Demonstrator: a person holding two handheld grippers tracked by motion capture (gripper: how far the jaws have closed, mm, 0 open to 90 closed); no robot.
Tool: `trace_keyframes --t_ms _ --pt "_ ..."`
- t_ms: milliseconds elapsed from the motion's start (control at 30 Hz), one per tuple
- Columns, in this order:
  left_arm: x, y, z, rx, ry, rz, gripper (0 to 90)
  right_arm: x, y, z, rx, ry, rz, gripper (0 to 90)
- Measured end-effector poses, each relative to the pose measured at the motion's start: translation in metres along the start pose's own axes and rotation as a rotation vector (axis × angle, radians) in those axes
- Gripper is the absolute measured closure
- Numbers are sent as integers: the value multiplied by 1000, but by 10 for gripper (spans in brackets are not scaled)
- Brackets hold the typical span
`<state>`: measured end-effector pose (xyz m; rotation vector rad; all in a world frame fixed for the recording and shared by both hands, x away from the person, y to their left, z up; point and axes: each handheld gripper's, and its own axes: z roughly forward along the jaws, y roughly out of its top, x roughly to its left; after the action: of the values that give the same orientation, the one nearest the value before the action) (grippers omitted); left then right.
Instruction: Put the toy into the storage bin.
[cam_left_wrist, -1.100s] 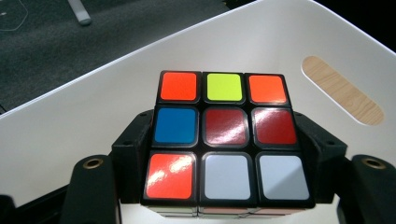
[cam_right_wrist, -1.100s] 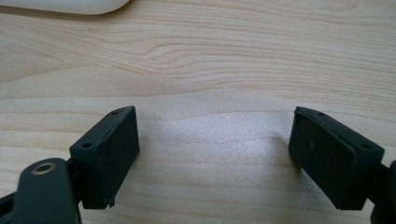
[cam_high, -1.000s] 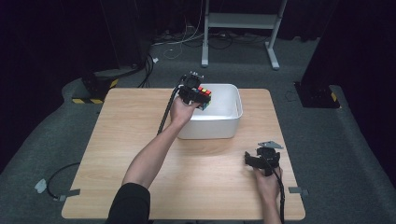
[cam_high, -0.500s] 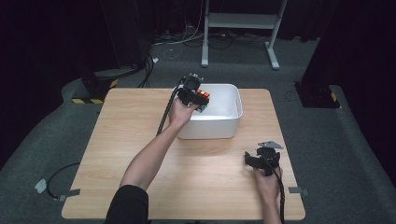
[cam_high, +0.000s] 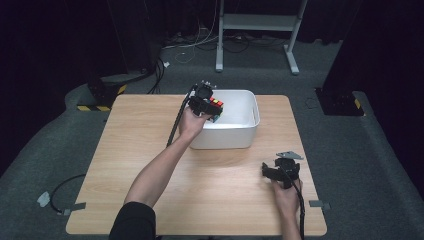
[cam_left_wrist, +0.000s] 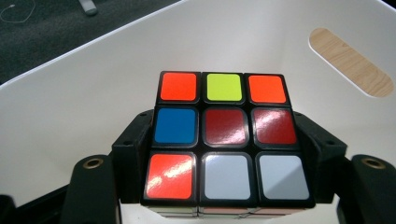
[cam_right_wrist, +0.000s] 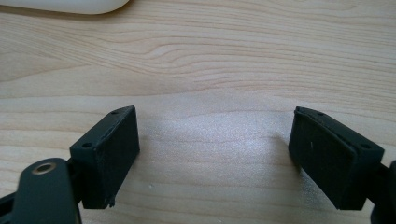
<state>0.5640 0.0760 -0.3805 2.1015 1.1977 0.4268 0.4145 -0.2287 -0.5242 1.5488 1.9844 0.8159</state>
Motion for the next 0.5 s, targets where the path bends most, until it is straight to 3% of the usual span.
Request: trace_keyframes --t_ms 500 --pt "-1 -9 -8 -10 -15 5 336 0 0 0 -1 -1 1 161"
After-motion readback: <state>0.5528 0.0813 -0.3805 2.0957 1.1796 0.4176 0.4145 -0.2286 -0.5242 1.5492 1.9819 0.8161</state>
